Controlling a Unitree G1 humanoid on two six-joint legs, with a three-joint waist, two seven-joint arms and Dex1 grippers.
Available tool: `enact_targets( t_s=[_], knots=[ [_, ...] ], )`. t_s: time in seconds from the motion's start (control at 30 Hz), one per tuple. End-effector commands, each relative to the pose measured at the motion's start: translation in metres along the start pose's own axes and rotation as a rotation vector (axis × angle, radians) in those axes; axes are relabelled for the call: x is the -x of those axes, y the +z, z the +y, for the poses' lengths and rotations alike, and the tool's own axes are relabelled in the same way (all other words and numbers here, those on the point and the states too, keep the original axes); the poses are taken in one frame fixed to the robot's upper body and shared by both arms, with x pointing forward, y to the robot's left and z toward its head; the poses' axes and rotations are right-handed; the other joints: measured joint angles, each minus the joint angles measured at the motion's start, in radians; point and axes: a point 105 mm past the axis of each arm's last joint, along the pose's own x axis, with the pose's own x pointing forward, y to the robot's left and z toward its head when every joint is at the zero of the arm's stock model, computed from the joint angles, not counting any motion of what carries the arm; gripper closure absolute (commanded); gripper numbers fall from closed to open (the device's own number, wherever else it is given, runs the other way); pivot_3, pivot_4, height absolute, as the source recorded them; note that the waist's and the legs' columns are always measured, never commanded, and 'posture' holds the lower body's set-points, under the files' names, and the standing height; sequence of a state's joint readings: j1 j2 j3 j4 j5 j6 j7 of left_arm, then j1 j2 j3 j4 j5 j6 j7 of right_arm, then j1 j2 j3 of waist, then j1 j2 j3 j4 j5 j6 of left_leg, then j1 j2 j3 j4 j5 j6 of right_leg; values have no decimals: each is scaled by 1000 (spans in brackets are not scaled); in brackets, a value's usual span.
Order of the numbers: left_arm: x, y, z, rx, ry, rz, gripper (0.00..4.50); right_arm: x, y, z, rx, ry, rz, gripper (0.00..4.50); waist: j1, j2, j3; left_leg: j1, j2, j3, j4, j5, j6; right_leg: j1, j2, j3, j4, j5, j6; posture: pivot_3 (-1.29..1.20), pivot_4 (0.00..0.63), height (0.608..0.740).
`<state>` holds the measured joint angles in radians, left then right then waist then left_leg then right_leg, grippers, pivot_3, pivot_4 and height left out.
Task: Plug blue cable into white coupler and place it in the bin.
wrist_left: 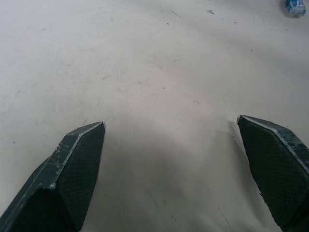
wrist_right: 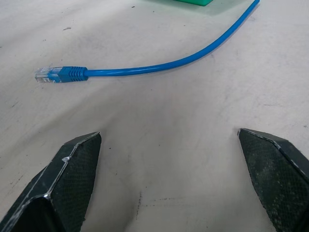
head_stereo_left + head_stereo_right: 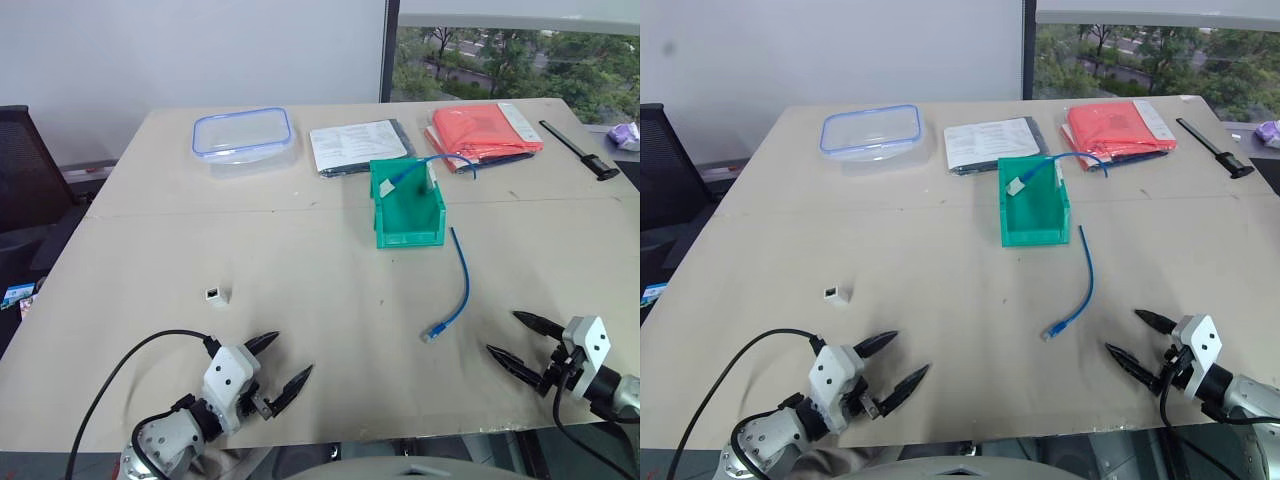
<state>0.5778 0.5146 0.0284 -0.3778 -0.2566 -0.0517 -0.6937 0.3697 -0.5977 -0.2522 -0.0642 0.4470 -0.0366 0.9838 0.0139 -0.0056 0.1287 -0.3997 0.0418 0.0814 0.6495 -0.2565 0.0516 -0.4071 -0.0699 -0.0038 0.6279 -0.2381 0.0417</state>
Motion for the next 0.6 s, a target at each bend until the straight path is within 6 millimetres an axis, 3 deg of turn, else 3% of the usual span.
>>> enact_targets(
  t_s=[0.03,0.6],
  knots=[
    [3,-23,-4,50,-6,91,0,5,-3,-3,-4,-9,17,53,0,0,0,0,0,0,0,0,0,0,0,0,0,0,0,0,150,740],
    [2,-11,-5,46,-16,67,0,3,-1,-7,23,27,31,53,0,0,0,0,0,1,1,0,0,0,0,0,0,0,0,0,150,740]
  ],
)
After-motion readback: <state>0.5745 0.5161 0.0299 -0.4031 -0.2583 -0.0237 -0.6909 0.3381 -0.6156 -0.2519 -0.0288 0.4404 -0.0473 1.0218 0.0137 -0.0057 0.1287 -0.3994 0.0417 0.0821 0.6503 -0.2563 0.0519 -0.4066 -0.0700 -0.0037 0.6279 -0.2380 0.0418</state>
